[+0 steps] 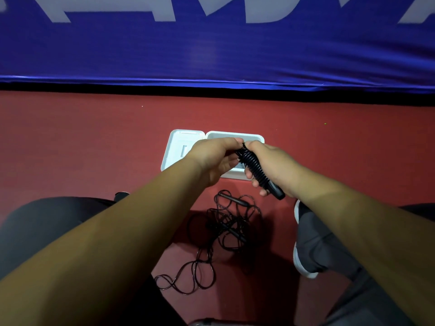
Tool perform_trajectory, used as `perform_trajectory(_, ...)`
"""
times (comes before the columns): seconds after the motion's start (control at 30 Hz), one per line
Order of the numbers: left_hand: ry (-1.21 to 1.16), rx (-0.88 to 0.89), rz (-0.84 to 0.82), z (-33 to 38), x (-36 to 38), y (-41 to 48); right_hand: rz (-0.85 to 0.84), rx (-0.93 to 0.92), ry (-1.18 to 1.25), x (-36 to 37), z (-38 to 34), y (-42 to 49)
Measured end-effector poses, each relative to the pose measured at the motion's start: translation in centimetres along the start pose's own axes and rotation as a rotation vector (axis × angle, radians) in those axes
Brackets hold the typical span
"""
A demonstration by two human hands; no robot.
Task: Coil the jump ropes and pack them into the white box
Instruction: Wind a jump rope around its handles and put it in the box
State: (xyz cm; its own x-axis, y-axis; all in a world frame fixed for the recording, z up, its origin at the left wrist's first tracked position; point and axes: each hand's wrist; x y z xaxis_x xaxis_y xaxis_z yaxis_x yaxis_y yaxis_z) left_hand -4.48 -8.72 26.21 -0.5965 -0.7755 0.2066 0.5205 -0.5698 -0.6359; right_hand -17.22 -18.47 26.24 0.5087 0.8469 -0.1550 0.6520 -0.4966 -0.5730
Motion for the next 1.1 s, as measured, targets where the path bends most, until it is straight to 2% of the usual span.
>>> perform_trajectory(0.13, 0.021, 0.020, 0.115, -0.5, 0.5, 0.4, -0.001, -0.007, 0.004, 0.2, 0.4, -0.1)
perform_trajectory(0.27, 0.210, 0.111, 0.156, -0.7, 1.0, 0.4, 0.015, -0.025, -0.014, 0.2, 0.7, 0.0)
perform_trajectory(0.37, 0.260, 0.129, 0.110, -0.4, 1.1, 0.0, 0.030, -0.034, -0.007, 0.1, 0.8, 0.1)
perform_trajectory(0.57, 0.094, 0.089, 0.018, 1.8, 0.4, -0.6, 0.027, -0.062, 0.092, -0.4, 0.3, 0.7)
perform_trajectory(0.67, 0.109, 0.086, -0.024, 2.2, -0.5, -0.7, 0.011, -0.084, 0.112, -0.4, 0.3, 1.0)
perform_trajectory(0.83, 0.249, 0.131, -0.073, 2.2, -0.8, -0.5, 0.035, -0.090, 0.102, -0.1, 0.3, 1.1)
perform_trajectory(0.97, 0.430, 0.243, -0.087, 1.9, -0.5, 0.0, 0.076, -0.098, 0.031, -0.1, 0.5, 1.5)
perform_trajectory(1.1, 0.583, 0.280, -0.021, 2.2, -0.4, 0.1, 0.107, -0.140, -0.126, -0.6, 1.2, 2.4)
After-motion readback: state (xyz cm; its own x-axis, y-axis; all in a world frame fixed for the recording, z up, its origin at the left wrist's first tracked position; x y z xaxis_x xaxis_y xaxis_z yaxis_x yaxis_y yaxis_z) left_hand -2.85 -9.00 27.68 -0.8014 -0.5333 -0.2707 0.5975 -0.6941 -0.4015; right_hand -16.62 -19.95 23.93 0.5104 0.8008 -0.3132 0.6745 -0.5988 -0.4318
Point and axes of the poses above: each hand's wrist, its own y-axis towards the middle knuckle, its own x-axis out of the palm, z = x × y
